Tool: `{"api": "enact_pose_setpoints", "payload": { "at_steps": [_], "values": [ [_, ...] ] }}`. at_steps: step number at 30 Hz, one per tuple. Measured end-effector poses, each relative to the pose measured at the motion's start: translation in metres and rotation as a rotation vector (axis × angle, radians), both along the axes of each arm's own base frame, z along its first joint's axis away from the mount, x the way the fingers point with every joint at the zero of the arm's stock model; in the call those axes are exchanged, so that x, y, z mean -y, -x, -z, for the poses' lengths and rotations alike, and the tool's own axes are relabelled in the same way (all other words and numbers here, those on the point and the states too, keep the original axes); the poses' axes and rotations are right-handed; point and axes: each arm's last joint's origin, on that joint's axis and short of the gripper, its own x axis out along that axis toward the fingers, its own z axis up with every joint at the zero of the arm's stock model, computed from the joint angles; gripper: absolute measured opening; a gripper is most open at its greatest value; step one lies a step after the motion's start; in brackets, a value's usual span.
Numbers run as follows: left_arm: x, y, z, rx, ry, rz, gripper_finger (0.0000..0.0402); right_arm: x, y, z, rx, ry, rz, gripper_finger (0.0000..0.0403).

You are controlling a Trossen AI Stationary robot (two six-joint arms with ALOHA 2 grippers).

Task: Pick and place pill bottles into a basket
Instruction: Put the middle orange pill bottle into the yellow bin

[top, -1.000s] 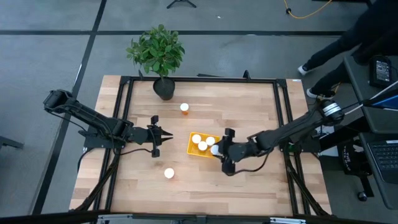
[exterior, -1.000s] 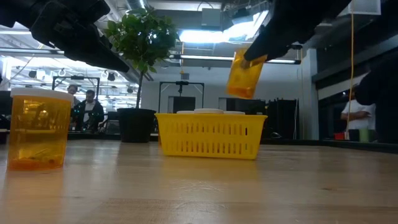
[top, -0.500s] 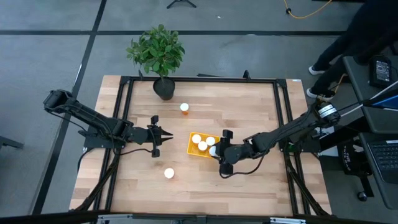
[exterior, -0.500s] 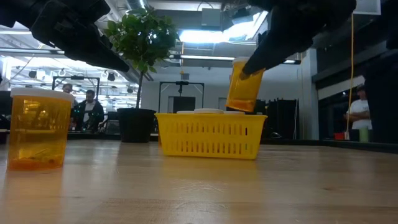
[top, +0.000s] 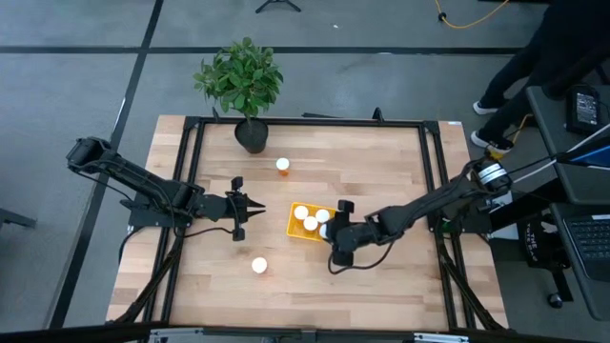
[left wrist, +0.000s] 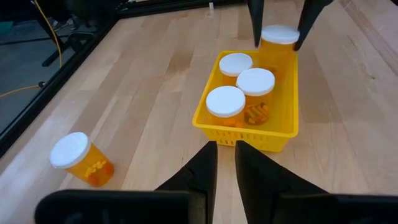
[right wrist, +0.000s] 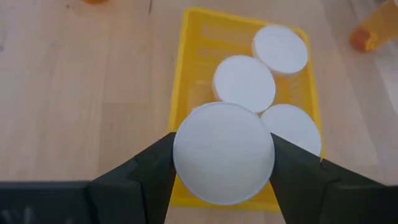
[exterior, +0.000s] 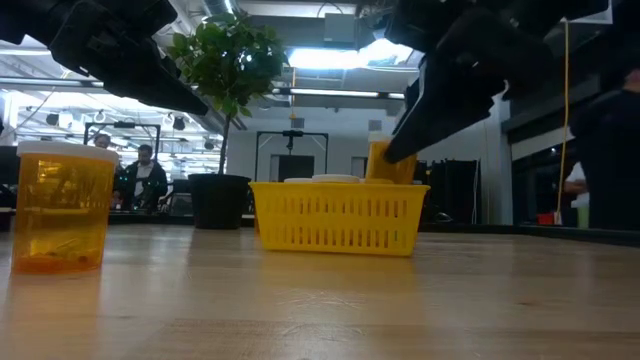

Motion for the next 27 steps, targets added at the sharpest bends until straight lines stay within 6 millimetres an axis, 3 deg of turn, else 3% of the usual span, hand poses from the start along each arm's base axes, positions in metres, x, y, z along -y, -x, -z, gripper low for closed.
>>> {"api": "enact_pose_setpoints", "payload": {
  "at_steps": [9, 27],
  "values": [
    [0.0000, 0.0000, 0.0000, 0.000, 0.000, 0.000, 0.0050, 0.0036, -0.0047, 0.0100, -0.035, -0.028, -0.008, 0.0226],
    [0.0000, 0.0000, 0.0000, 0.000, 0.000, 0.000, 0.0052, 0.0036, -0.0052, 0.0100, -0.031, -0.029, -0.009, 0.0226]
  ]
}}
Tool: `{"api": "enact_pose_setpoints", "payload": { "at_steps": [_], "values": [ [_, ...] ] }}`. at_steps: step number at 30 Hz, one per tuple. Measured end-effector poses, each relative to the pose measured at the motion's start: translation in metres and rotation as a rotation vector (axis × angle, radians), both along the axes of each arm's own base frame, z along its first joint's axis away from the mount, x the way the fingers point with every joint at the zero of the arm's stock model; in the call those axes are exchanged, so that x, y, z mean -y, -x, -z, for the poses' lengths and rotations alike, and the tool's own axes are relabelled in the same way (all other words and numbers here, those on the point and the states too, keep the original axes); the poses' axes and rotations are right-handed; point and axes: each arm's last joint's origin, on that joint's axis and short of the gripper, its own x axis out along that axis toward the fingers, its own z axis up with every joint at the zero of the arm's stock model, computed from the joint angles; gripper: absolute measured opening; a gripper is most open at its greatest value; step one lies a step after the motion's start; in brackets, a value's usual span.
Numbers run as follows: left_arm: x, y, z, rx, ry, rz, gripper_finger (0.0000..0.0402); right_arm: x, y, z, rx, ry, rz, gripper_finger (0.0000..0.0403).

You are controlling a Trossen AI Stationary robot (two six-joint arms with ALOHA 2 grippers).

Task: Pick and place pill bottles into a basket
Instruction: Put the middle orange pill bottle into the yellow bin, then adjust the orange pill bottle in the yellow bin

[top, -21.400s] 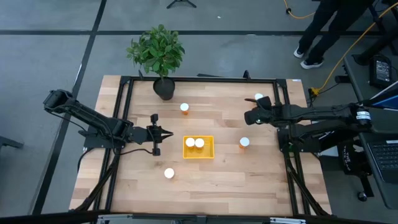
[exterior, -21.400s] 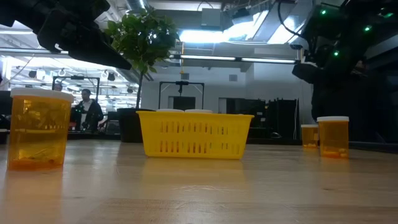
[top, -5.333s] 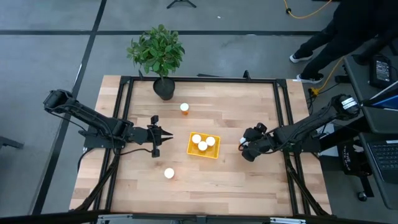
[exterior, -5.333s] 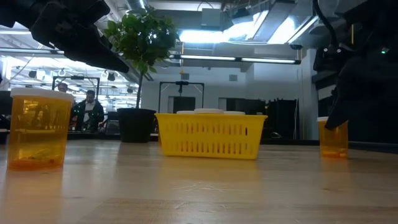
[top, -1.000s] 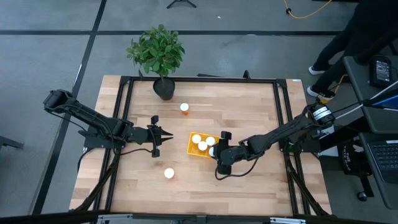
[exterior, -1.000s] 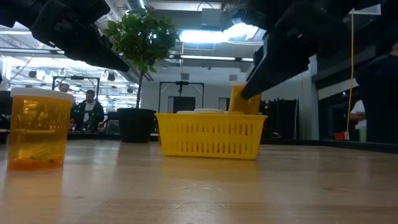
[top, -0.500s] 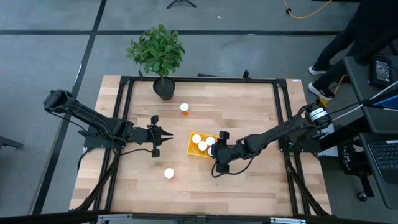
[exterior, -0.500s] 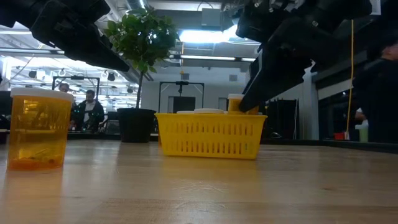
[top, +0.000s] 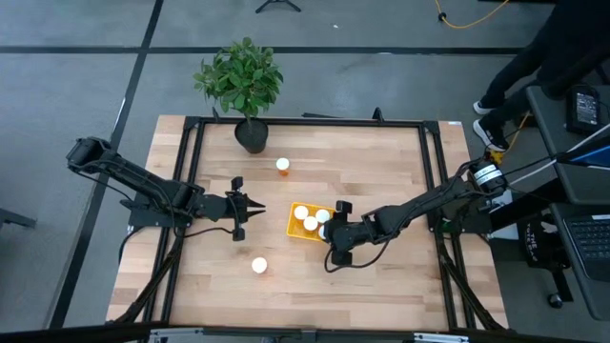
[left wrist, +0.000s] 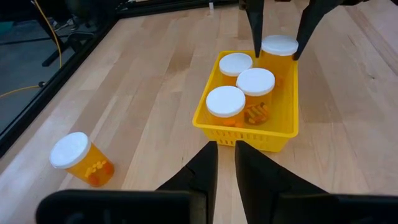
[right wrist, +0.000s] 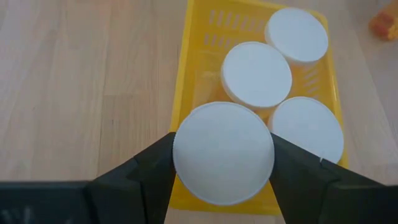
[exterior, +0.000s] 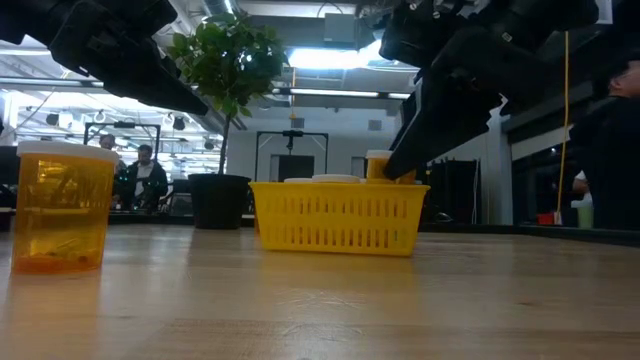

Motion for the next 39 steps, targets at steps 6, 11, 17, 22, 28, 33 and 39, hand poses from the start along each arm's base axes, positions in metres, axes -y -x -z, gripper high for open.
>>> {"api": "enact_pose_setpoints", "payload": {
  "at_steps": [6, 11, 17, 22, 28, 33, 39],
  "values": [
    [0.0001, 0.0000, 0.0000, 0.000, 0.000, 0.000, 0.0056, 0.0000, 0.0001, 0.0001, -0.001, -0.002, 0.000, 0.0226],
    [0.0000, 0.0000, 0.0000, 0.000, 0.000, 0.000, 0.0053, 0.0006, 0.0000, 0.0002, -0.003, -0.002, 0.002, 0.0226],
    [0.0001, 0.0000, 0.0000, 0.000, 0.000, 0.001, 0.0056, 0.0048, -0.0012, 0.0006, -0.015, -0.023, -0.001, 0.0227],
    [0.0000, 0.0000, 0.0000, 0.000, 0.000, 0.000, 0.0058, 0.0080, -0.0023, 0.0008, -0.021, -0.039, -0.001, 0.0242],
    [0.0000, 0.0000, 0.0000, 0.000, 0.000, 0.000, 0.0059, 0.0081, -0.0021, 0.0009, -0.023, -0.038, -0.002, 0.0273],
    [0.0001, 0.0000, 0.0000, 0.000, 0.000, 0.001, 0.0059, 0.0083, -0.0017, 0.0011, -0.029, -0.030, -0.007, 0.0282],
    [0.0001, 0.0000, 0.0000, 0.000, 0.000, 0.001, 0.0059, 0.0087, -0.0004, -0.0032, -0.021, -0.022, -0.020, 0.0283]
  ]
}}
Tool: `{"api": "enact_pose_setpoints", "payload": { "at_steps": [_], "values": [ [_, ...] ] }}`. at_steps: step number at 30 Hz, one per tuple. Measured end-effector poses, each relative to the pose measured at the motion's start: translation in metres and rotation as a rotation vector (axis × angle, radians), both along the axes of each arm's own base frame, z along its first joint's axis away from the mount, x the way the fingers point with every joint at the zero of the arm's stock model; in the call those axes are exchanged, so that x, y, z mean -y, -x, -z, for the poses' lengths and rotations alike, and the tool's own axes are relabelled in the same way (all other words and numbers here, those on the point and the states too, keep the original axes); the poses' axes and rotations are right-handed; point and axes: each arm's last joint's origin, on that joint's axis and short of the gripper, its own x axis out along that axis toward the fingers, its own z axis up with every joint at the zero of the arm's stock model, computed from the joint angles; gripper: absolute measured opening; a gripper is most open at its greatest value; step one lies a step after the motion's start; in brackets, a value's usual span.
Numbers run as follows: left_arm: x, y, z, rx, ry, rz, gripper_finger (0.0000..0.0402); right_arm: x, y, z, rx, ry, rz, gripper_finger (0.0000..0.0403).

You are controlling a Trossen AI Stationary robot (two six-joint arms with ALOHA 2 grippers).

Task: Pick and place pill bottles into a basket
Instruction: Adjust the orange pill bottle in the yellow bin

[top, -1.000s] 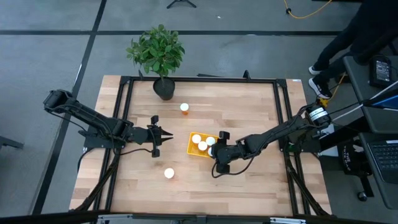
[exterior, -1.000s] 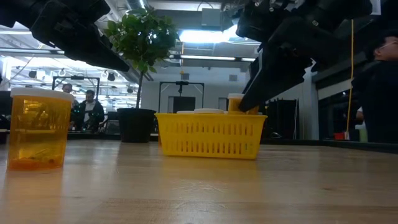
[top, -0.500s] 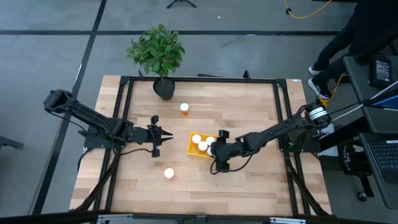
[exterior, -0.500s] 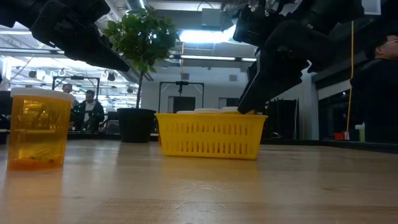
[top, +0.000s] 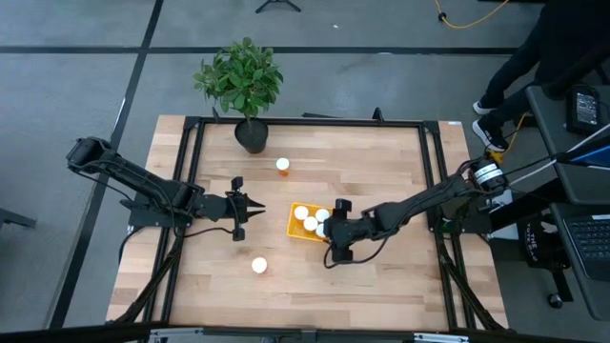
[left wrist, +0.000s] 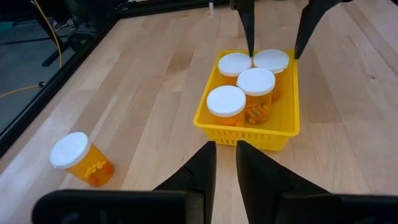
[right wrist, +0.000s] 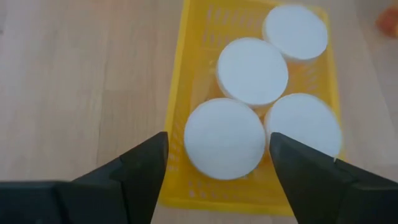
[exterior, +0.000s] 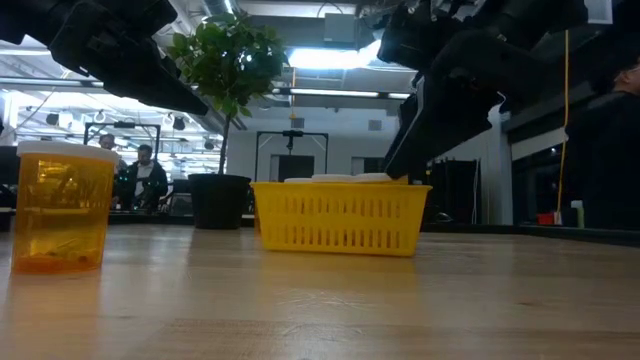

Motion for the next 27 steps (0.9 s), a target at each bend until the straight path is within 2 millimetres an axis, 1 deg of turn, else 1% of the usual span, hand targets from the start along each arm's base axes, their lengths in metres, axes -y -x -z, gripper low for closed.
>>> {"api": "enact_pose_setpoints", "payload": {
  "at_steps": [9, 12, 14, 18, 22, 27],
  "values": [
    [0.000, 0.000, 0.000, 0.000, 0.000, 0.000, 0.0059, 0.001, 0.005, -0.021, 0.061, -0.021, -0.001, 0.0282],
    [0.000, 0.000, 0.000, 0.000, 0.000, 0.000, 0.0059, 0.001, 0.005, -0.023, 0.074, -0.026, -0.009, 0.0272],
    [0.000, 0.000, 0.000, 0.000, 0.000, 0.000, 0.0059, 0.001, 0.006, -0.026, 0.078, -0.028, -0.033, 0.0258],
    [0.000, 0.000, 0.000, 0.000, 0.000, 0.000, 0.0059, 0.001, 0.008, -0.039, 0.108, -0.034, -0.042, 0.0216],
    [0.000, 0.000, 0.000, 0.000, 0.000, 0.000, 0.0059, 0.000, 0.003, -0.055, 0.154, -0.032, -0.067, 0.0159],
    [0.000, 0.000, 0.000, 0.000, 0.000, 0.000, 0.0059, -0.002, 0.000, -0.051, 0.142, -0.038, -0.088, 0.0067]
  ]
}}
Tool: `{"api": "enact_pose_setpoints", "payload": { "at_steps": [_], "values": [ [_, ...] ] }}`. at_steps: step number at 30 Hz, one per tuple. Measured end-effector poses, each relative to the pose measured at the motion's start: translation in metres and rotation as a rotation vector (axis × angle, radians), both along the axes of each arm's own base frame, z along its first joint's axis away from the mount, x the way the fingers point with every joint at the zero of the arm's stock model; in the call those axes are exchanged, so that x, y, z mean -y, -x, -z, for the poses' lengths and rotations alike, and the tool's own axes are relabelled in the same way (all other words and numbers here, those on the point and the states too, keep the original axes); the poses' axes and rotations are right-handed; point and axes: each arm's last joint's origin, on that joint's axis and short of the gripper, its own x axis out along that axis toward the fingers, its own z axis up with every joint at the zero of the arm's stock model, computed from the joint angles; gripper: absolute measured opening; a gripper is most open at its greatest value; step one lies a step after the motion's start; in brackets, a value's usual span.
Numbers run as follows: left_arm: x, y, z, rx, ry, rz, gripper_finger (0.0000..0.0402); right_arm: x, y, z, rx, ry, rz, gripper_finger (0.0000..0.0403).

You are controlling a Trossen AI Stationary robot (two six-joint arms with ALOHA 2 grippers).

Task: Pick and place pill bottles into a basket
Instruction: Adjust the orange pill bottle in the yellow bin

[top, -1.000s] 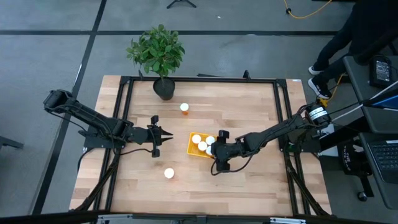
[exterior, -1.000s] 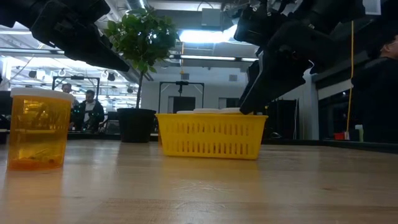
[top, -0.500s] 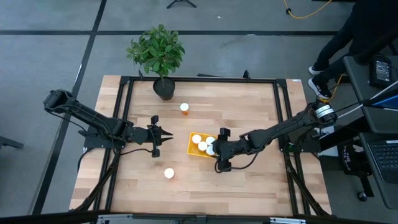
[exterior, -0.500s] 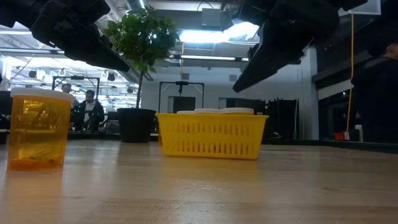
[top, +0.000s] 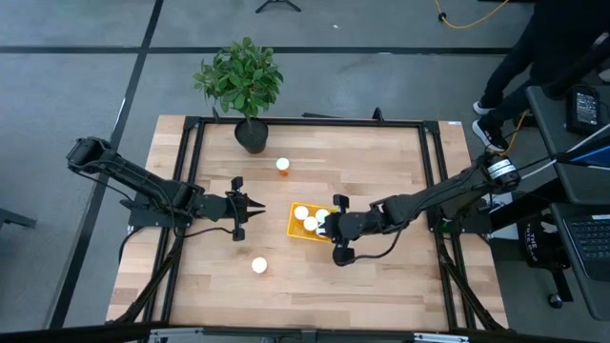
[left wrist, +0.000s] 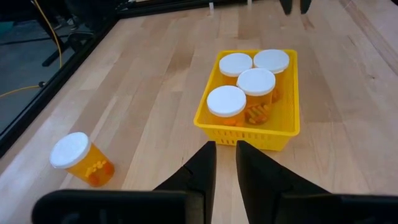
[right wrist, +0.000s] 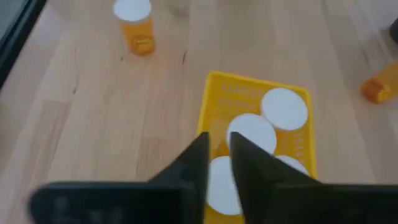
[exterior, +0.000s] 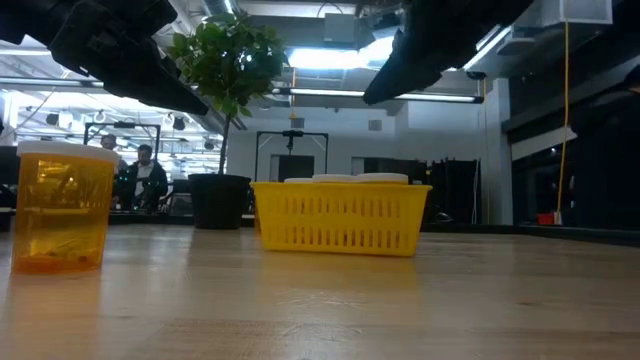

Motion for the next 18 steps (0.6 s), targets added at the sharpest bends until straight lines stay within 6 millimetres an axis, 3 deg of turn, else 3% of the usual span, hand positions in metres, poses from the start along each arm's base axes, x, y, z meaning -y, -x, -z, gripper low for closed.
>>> {"api": "enact_pose_setpoints", "payload": {
  "at_steps": [2, 4, 11, 18],
  "values": [
    [0.000, 0.000, 0.000, -0.001, 0.000, 0.000, 0.0059, -0.001, -0.003, 0.004, 0.004, -0.005, 0.000, 0.0025],
    [0.000, 0.000, 0.000, 0.000, 0.000, 0.000, 0.0059, -0.004, -0.006, 0.010, -0.008, -0.015, -0.025, 0.0009],
    [0.000, 0.000, 0.000, -0.006, -0.002, 0.000, 0.0059, -0.007, -0.014, 0.029, -0.048, -0.024, -0.029, 0.0004],
    [0.000, 0.000, 0.001, -0.006, -0.003, -0.002, 0.0059, -0.011, -0.025, 0.027, -0.051, -0.020, -0.027, 0.0003]
  ]
}}
